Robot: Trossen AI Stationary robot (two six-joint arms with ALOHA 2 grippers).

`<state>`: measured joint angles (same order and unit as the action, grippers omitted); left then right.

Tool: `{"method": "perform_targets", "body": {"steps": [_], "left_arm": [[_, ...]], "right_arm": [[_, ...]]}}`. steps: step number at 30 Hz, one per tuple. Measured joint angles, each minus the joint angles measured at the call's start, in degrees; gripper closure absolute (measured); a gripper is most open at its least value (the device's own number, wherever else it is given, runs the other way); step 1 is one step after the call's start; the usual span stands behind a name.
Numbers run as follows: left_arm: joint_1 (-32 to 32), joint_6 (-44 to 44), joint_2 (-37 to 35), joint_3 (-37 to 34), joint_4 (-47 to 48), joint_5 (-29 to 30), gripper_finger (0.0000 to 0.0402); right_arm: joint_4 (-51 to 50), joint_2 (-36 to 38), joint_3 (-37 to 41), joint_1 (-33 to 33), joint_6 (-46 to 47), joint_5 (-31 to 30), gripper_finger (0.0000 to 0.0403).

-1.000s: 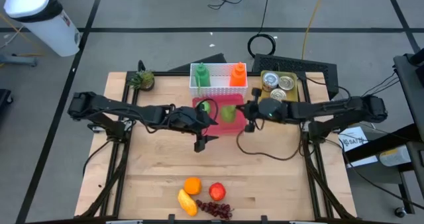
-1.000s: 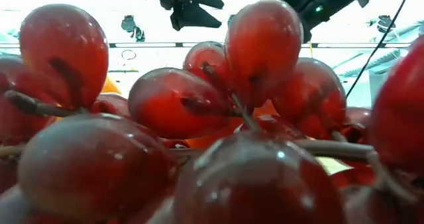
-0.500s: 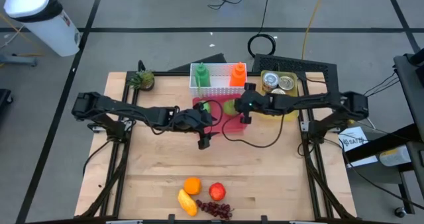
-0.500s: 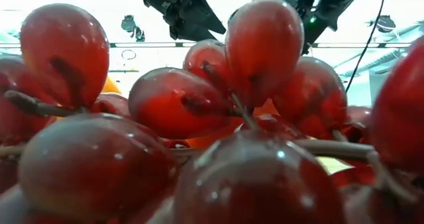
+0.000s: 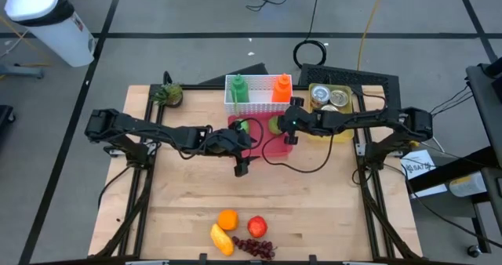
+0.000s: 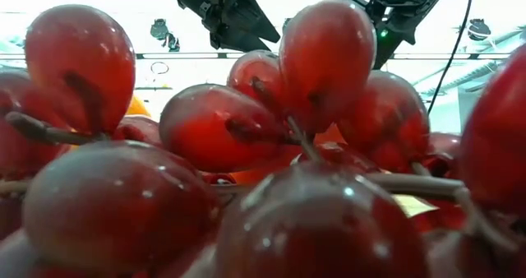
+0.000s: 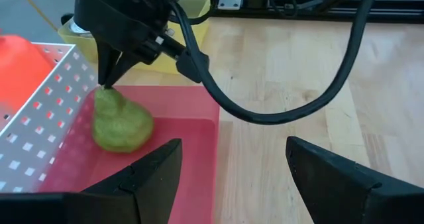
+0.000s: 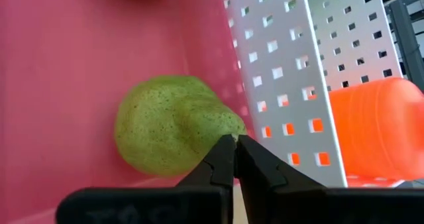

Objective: Pick & Place Food Item
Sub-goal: Put the green pear into the red bin, then put the red apple into the red bin

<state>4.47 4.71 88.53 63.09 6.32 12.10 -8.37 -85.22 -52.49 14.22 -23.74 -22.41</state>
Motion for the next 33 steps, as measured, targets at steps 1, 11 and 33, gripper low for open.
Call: {"method": "perform_targets", "body": {"steps": [1, 11, 33], "left_arm": [[0.0, 0.0, 0.0, 0.0, 0.01, 0.0, 0.0117], [0.0, 0.0, 0.0, 0.0, 0.01, 0.02, 0.0117], [0.0, 1.79, 0.0, 0.0, 0.21, 0.02, 0.0117]], "right_arm": [[-0.03, -0.02, 0.0, 0.02, 0.02, 0.0, 0.0394], [0.43, 0.05, 1.91, -0.01, 0.65, -0.01, 0.0355], [-0.12, 18.24, 2.05, -13.38, 16.97, 5.67, 0.0161]]}}
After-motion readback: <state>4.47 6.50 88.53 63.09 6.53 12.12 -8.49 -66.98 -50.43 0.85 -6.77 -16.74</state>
